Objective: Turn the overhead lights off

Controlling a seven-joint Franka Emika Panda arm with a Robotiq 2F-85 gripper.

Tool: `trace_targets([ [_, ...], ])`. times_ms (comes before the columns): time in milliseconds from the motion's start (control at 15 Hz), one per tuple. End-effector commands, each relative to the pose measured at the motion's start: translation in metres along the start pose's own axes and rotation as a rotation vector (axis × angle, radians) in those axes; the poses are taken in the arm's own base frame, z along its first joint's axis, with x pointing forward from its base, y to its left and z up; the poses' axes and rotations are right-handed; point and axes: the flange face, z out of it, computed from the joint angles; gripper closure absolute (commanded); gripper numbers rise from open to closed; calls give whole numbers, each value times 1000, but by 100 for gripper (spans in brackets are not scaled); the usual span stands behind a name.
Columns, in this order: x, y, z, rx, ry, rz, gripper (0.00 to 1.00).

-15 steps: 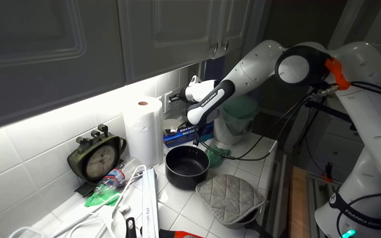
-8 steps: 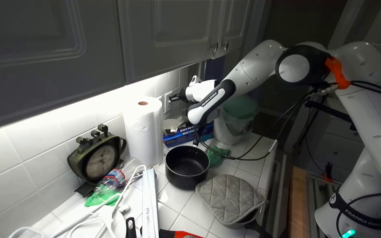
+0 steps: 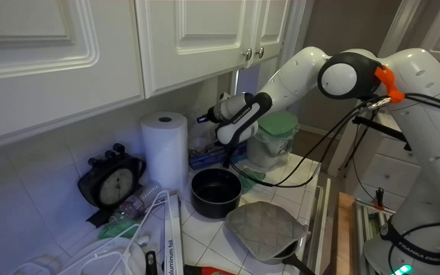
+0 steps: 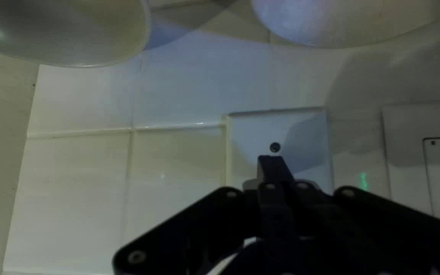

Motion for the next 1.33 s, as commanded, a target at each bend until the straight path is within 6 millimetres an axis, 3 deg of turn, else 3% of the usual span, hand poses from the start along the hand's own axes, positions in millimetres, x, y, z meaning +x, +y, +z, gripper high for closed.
trace_targets([
  [0, -1, -2, 1, 11, -19, -3, 100],
  [267, 14, -12, -24, 2, 61, -29, 100],
  [733, 22, -48, -99, 31, 118, -115, 100],
  [1267, 27, -42, -173, -3, 66, -174, 100],
])
